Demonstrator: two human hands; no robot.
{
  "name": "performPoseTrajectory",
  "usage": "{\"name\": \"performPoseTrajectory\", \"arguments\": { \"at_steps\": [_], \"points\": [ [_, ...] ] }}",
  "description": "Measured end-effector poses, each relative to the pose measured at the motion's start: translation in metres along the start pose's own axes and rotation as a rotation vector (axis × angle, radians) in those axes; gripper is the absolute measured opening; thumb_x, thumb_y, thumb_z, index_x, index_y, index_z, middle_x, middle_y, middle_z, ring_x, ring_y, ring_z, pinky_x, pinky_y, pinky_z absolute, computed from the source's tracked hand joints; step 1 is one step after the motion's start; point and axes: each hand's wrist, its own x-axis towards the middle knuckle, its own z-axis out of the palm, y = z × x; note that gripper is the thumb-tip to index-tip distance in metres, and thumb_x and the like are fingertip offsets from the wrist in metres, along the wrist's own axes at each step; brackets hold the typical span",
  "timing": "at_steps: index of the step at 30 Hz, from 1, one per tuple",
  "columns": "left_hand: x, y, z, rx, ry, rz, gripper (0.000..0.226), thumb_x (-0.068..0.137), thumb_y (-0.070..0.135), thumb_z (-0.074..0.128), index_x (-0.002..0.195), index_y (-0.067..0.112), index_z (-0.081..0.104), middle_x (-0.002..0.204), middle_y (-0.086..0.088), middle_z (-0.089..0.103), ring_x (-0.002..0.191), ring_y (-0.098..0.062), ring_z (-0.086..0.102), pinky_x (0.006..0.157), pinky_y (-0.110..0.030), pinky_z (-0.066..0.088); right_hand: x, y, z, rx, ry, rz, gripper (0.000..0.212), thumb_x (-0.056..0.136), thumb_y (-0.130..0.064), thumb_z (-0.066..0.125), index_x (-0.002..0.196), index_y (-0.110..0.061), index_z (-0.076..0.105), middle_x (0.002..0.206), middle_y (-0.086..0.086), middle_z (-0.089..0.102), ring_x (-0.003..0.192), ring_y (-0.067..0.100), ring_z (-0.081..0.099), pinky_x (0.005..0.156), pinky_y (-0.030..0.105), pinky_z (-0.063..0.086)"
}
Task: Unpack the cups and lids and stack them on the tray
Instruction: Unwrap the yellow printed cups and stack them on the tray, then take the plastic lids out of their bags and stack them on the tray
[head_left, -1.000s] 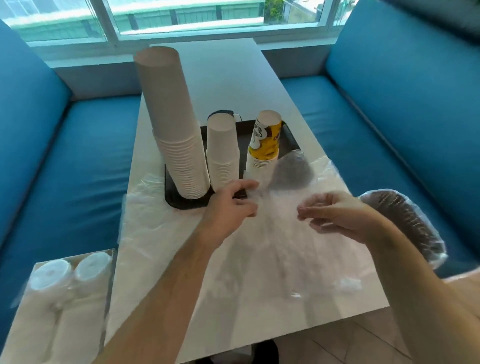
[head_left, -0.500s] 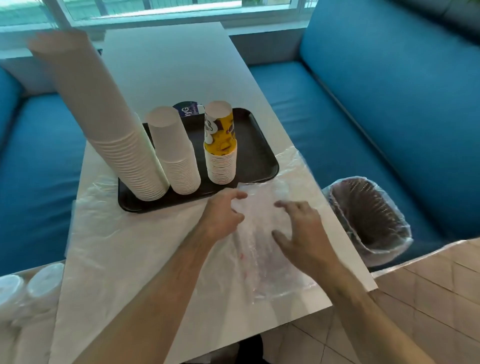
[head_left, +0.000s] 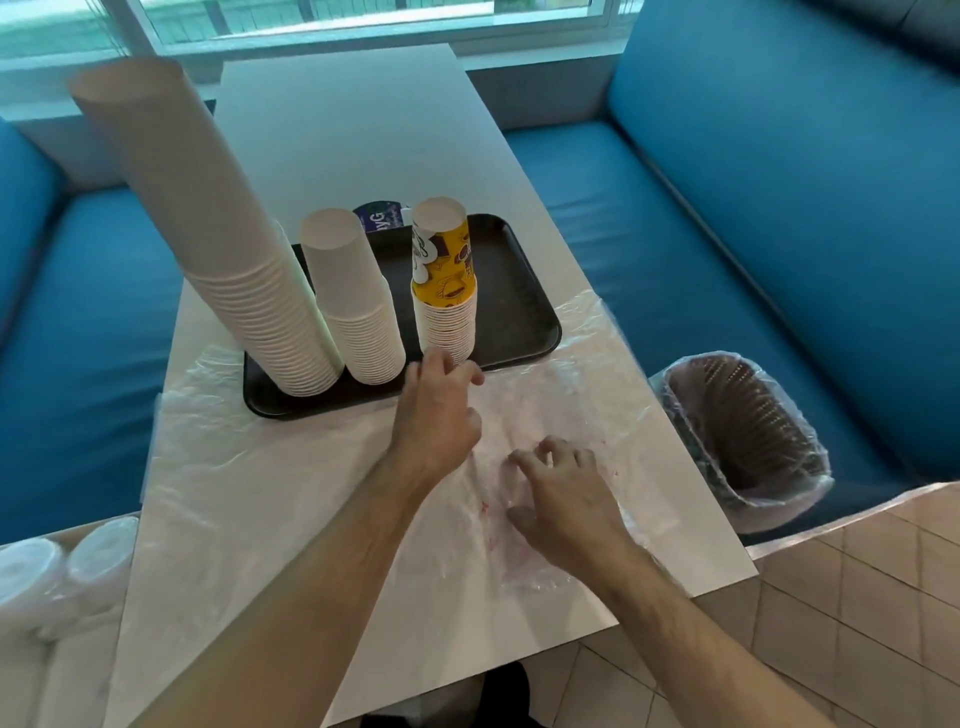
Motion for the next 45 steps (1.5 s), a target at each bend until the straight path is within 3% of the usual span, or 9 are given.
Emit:
{"name": "performPoseTrajectory", "arguments": {
  "at_steps": [2, 5, 9, 17, 27, 33, 36, 40, 45],
  "points": [
    [0.004, 0.009, -0.001, 0.060, -0.059, 0.137, 0.040, 0.088, 0.000, 0.066, 0.120, 0.022, 0.063, 0.135, 0.002, 0.047, 0.125, -0.019, 0.039, 0.106, -0.033, 0.042, 0.001, -0.003, -0.001, -0.016, -0.003, 0.004, 0.054, 0.091, -0.036, 0.061, 0.142, -0.029, 0.045, 0.145, 0.004, 0.039, 0.126, 0.028, 0.038, 0.105, 0.033, 0.038],
    [0.019, 0.024, 0.005, 0.200, -0.383, 0.306, 0.047, 0.088, 0.005, 0.070, 0.127, 0.028, 0.061, 0.143, 0.004, 0.048, 0.126, -0.021, 0.040, 0.103, -0.039, 0.044, 0.002, -0.005, -0.001, -0.057, -0.012, 0.015, 0.055, 0.091, -0.037, 0.060, 0.143, -0.026, 0.043, 0.143, 0.007, 0.042, 0.122, 0.029, 0.043, 0.101, 0.038, 0.044],
    [0.039, 0.027, 0.017, 0.412, -0.668, 0.357, 0.092, 0.077, 0.034, 0.086, 0.152, 0.044, 0.033, 0.162, 0.009, 0.021, 0.144, -0.029, 0.023, 0.111, -0.050, 0.039, 0.001, -0.006, -0.002, -0.061, -0.044, 0.042, 0.067, 0.084, -0.047, 0.070, 0.141, -0.032, 0.039, 0.140, 0.003, 0.039, 0.121, 0.029, 0.040, 0.085, 0.040, 0.049],
    [0.053, 0.033, 0.011, 0.640, -0.829, 0.312, 0.129, 0.073, 0.019, 0.089, 0.154, 0.054, -0.005, 0.165, 0.016, -0.021, 0.153, -0.036, -0.013, 0.113, -0.064, 0.029, -0.006, 0.000, -0.003, -0.093, -0.142, 0.009, 0.104, 0.062, -0.061, 0.084, 0.145, -0.040, 0.025, 0.147, 0.002, 0.023, 0.126, 0.031, 0.033, 0.084, 0.041, 0.050],
    [0.056, 0.046, 0.020, 0.664, -0.815, 0.242, 0.123, 0.082, 0.005, 0.077, 0.153, 0.055, -0.009, 0.164, 0.016, -0.024, 0.152, -0.039, -0.015, 0.113, -0.064, 0.030, -0.005, -0.010, 0.005, -0.078, -0.162, 0.065, 0.109, 0.058, -0.055, 0.083, 0.144, -0.036, 0.019, 0.146, 0.007, 0.018, 0.124, 0.036, 0.031, 0.095, 0.045, 0.049],
    [0.057, 0.058, 0.031, 0.607, -0.620, 0.226, 0.093, 0.093, 0.008, 0.057, 0.158, 0.047, 0.003, 0.168, 0.007, 0.001, 0.147, -0.042, 0.020, 0.095, -0.047, 0.049, -0.004, -0.010, 0.008, -0.098, -0.162, 0.076, 0.107, 0.069, -0.054, 0.077, 0.151, -0.032, 0.012, 0.148, 0.007, 0.014, 0.127, 0.036, 0.029, 0.092, 0.044, 0.048],
    [0.048, 0.054, 0.030, 0.481, -0.482, 0.222, 0.087, 0.092, 0.010, 0.057, 0.159, 0.041, 0.010, 0.165, 0.006, 0.013, 0.137, -0.034, 0.032, 0.089, -0.044, 0.050, -0.004, -0.010, 0.003, -0.069, -0.192, 0.075, 0.106, 0.067, -0.053, 0.080, 0.150, -0.032, 0.016, 0.149, 0.006, 0.014, 0.131, 0.037, 0.026, 0.096, 0.047, 0.048],
    [0.020, 0.041, 0.009, 0.232, -0.316, 0.211, 0.073, 0.092, 0.015, 0.062, 0.154, 0.038, 0.031, 0.158, 0.002, 0.026, 0.135, -0.027, 0.035, 0.104, -0.045, 0.047, -0.008, -0.008, -0.019, -0.079, -0.227, 0.047, 0.102, 0.069, -0.064, 0.079, 0.150, -0.031, 0.027, 0.154, 0.004, 0.022, 0.137, 0.034, 0.029, 0.104, 0.047, 0.043],
    [-0.034, -0.005, -0.029, -0.079, -0.120, -0.010, 0.052, 0.095, 0.018, 0.065, 0.142, 0.033, 0.051, 0.149, 0.005, 0.042, 0.133, -0.018, 0.045, 0.108, -0.035, 0.045, -0.004, -0.031, -0.047, -0.111, -0.132, -0.044, 0.079, 0.085, -0.063, 0.066, 0.151, -0.036, 0.032, 0.163, -0.002, 0.024, 0.145, 0.030, 0.025, 0.109, 0.046, 0.041]
  ]
}}
